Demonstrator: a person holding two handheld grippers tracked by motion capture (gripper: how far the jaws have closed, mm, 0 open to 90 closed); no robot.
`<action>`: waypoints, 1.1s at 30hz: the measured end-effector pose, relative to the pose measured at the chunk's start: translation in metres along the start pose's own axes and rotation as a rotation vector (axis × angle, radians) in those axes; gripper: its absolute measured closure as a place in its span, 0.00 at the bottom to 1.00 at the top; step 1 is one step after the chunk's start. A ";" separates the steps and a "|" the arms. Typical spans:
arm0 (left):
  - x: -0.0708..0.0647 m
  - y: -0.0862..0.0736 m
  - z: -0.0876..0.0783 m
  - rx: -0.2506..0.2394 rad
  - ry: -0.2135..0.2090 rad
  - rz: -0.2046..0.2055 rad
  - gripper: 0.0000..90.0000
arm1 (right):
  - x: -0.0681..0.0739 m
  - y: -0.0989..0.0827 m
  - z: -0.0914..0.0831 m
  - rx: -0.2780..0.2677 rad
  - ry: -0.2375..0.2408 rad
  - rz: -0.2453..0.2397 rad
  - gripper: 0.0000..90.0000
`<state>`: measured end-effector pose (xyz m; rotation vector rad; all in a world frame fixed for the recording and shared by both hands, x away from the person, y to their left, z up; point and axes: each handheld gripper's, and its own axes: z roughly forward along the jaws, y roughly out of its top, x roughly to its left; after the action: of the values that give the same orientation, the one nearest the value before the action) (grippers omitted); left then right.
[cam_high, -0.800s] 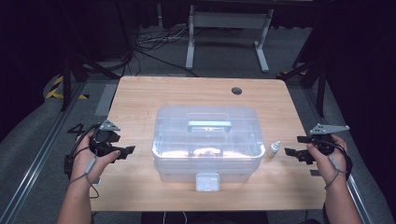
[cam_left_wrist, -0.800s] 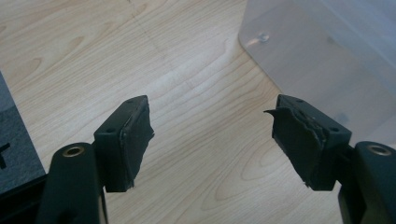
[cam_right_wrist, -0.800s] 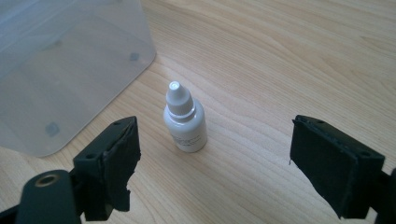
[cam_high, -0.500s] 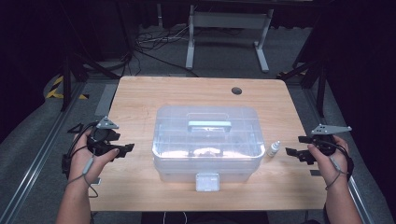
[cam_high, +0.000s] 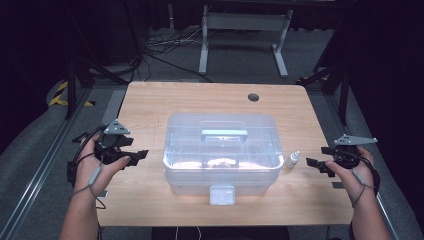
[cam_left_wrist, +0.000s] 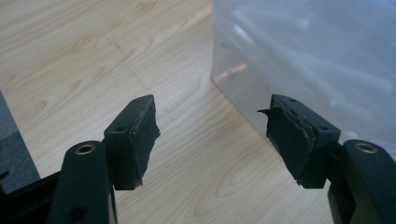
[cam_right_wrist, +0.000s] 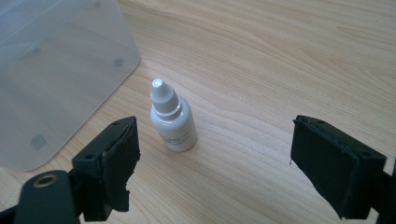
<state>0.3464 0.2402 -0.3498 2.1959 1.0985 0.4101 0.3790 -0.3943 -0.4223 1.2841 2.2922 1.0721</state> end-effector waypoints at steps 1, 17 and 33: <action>-0.002 0.003 0.000 -0.005 -0.002 0.010 0.37 | 0.001 0.000 -0.001 0.007 0.004 0.006 0.18; -0.023 0.060 -0.003 -0.038 -0.071 0.129 0.38 | 0.006 -0.004 -0.011 -0.014 -0.019 0.015 0.26; -0.048 0.105 0.008 -0.053 -0.154 0.219 0.36 | 0.003 -0.007 -0.011 0.007 -0.026 0.011 0.25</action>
<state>0.3849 0.1517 -0.2852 2.2665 0.7601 0.3523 0.3669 -0.3991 -0.4201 1.3071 2.2751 1.0456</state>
